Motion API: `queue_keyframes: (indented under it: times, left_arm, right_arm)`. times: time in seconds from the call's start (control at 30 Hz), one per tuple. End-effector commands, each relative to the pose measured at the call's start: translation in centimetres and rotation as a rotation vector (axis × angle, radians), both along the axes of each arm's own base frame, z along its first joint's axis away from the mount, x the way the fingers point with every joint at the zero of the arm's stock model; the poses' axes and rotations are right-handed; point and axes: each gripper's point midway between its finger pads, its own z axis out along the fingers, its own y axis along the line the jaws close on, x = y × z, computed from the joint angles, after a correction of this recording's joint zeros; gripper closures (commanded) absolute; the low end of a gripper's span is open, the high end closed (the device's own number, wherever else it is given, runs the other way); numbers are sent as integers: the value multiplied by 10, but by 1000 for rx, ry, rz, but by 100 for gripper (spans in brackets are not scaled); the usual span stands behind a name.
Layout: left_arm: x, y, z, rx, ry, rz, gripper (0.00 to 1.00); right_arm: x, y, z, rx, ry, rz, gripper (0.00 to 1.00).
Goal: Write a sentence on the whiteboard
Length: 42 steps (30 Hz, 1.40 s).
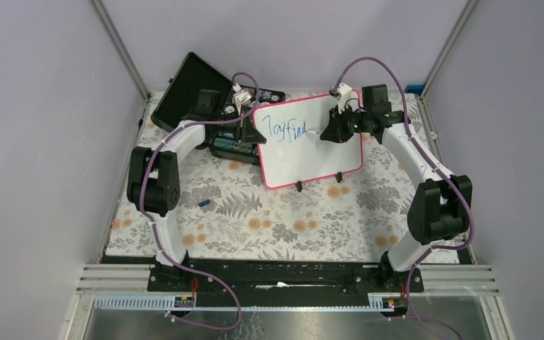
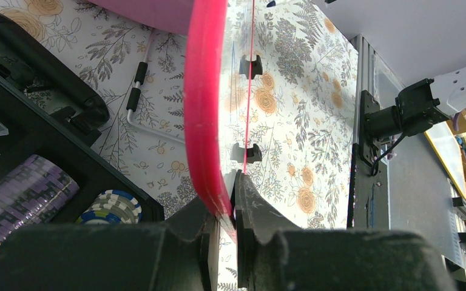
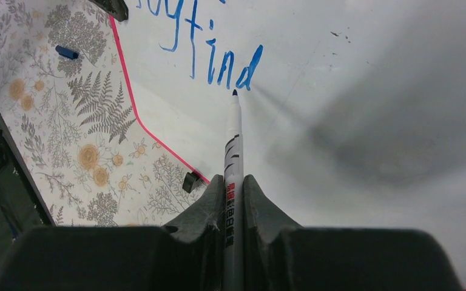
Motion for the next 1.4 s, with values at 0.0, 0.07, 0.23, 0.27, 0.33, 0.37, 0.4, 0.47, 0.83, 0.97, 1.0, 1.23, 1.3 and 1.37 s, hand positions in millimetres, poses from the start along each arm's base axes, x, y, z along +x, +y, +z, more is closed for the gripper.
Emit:
queue_keyframes:
  times: [0.0,0.07,0.23,0.27,0.33,0.37,0.4,0.47,0.83,0.97,1.0,1.23,1.3,1.37]
  left_arm:
    - [5,4,-21,87,-80,15,100]
    - [5,4,-20,88,-84,16,100]
    - [4,4,-21,87,-81,13,100]
    - [3,4,-22,88,-80,13,100]
    - [3,4,-21,88,-79,13,100]
    - [4,4,-21,88,-82,13,100]
    - [4,4,-21,89,-84,14,100]
    - [4,4,-20,89,-89,15,100]
    - [4,3,-22,90,-81,14,100]
    - [4,3,-22,92,-81,13,100]
    - [4,3,-23,93,-81,13,100]
    - [5,1,-23,95,-83,12,100]
    - [5,0,-24,95,-82,10,100]
    - [4,1,-24,96,-82,12,100]
  right_arm:
    - [3,4,16,44,-56,-4,100]
    - [5,2,14,32,-59,-14,100]
    - [4,2,16,30,-73,-10,100]
    - [4,1,18,30,-79,-9,100]
    - [4,0,24,31,-96,-12,100]
    - [3,-1,26,35,-99,-12,100]
    - [2,-2,28,42,-99,-12,100]
    - [3,-7,29,43,-96,-20,100]
    - [9,-12,21,38,-73,-33,100]
    - [10,-10,22,43,-71,-24,100]
    - [9,-10,21,45,-63,-20,100]
    - [10,-7,16,28,-54,-9,100]
    - [11,-5,16,29,-53,-5,100]
    - [12,-5,18,30,-56,-5,100]
